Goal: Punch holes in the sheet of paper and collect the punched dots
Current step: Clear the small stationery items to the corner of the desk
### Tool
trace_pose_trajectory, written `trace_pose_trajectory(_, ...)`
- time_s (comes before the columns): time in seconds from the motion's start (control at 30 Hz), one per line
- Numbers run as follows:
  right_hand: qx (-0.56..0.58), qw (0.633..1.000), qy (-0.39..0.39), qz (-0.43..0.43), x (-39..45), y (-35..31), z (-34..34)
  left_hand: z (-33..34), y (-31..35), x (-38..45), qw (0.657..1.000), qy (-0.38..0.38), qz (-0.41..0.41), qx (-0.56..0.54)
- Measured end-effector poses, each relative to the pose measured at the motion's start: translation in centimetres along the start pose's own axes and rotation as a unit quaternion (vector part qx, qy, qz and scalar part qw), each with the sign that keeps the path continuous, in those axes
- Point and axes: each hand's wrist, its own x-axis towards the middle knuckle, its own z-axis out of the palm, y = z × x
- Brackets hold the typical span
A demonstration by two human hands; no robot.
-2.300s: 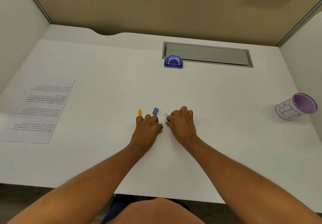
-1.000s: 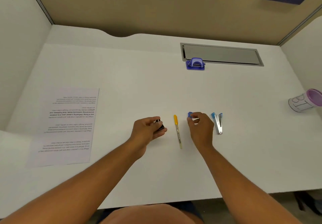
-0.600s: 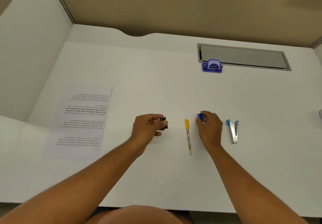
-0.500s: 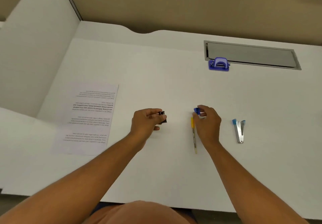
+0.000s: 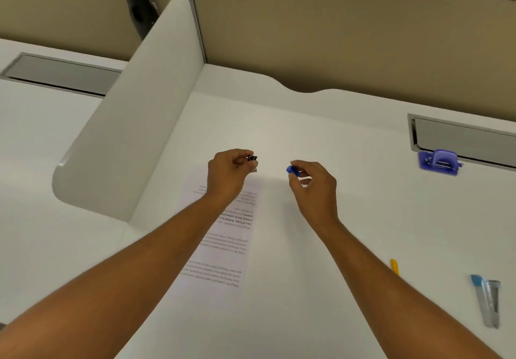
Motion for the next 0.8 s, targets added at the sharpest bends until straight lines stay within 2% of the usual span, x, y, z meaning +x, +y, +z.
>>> trace_pose_trajectory(0.2,-0.033,0.997,-0.041,-0.056,9.2,-2.3,7.3,-4.5,0.5,11.8,0.996,0.049,0.035,0.065)
trace_pose_trajectory(0.43,-0.087,0.992,-0.065,-0.061,22.2,-3.3,15.8,-5.3,1.5,24.7,0.985,0.075,0.027,0.155)
trace_pose_trajectory(0.6,-0.103,0.99,-0.069,-0.063,28.0,-3.1,20.7,-5.5,0.4,29.3,0.978,0.089,0.01,0.19)
trace_pose_trajectory(0.8,-0.113,0.988,-0.069,-0.075,31.5,-3.3,24.0,-5.4,-0.2,31.4,0.95,0.075,0.031,0.302)
